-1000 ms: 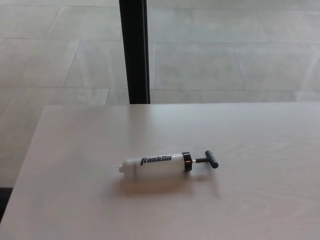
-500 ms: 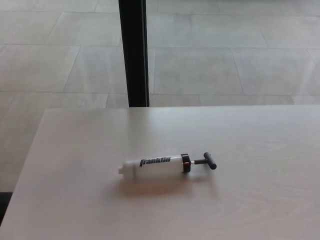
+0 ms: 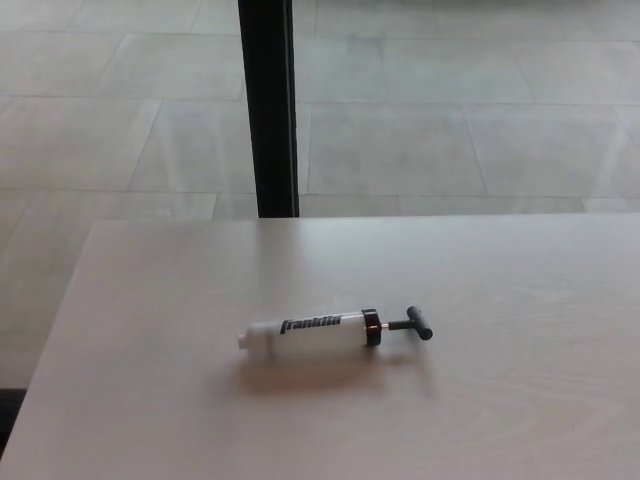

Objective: The robot uses its left hand to lift the air pump kept on the middle of the desk and use the right hand to compress the handle

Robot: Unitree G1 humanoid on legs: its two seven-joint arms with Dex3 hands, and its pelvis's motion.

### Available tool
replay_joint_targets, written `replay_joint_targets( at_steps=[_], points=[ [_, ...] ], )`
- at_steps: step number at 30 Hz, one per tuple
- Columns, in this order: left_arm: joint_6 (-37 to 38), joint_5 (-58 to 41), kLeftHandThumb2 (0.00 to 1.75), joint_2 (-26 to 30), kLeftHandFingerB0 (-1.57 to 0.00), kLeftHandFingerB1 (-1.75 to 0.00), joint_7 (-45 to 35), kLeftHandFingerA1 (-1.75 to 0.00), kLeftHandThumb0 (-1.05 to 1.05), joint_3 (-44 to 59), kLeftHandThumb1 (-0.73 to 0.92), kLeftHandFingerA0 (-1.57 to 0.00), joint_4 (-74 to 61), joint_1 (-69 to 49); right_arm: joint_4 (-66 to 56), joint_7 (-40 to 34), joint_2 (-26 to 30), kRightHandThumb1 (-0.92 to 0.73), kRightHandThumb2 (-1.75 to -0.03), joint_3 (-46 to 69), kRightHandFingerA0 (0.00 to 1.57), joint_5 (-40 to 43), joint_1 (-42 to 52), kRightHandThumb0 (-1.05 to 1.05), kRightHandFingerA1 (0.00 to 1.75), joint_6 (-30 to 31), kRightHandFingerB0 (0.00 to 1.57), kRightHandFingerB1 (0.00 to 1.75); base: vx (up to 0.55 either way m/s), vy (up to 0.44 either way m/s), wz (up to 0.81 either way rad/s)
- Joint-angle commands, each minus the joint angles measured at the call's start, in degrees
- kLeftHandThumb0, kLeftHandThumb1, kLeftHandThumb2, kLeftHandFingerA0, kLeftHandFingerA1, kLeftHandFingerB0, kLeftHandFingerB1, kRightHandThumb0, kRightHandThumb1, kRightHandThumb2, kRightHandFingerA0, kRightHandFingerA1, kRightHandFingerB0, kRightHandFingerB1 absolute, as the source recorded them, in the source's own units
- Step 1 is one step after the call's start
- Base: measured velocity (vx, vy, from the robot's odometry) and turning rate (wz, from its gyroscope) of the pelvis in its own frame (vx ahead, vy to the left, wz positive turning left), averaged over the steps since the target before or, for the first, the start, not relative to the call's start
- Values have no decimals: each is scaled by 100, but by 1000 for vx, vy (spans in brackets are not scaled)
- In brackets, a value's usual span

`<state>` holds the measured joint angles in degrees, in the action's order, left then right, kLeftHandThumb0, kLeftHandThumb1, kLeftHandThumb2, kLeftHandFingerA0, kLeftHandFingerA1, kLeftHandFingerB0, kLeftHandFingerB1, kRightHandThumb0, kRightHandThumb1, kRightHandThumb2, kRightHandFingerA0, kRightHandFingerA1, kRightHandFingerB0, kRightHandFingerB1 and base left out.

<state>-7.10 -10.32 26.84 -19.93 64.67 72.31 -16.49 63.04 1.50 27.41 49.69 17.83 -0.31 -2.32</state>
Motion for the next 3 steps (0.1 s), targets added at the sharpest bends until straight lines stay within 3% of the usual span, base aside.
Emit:
replay_joint_targets(
  at_steps=[1, 2, 3],
  points=[
    [540, -734, 102, 240, -25, -52, -96, -66, -58, 40, 58, -46, 195, -71, 485, 331, 12, -79, -116, -159, 22, 183, -35, -81, 67, -493, 8, 49, 0, 0, 0],
    [548, -769, 63, 244, -38, -43, -56, -55, -65, 22, 78, -49, 216, -57, 518, 354, 13, -92, -82, -192, 19, 192, -24, -88, 66, -481, 10, 42, 0, 0, 0],
    [548, -769, 63, 244, -38, -43, -56, -55, -65, 22, 78, -49, 216, -57, 518, 354, 13, -92, -82, -192, 19, 192, -24, -88, 66, -481, 10, 42, 0, 0, 0]
  ],
)
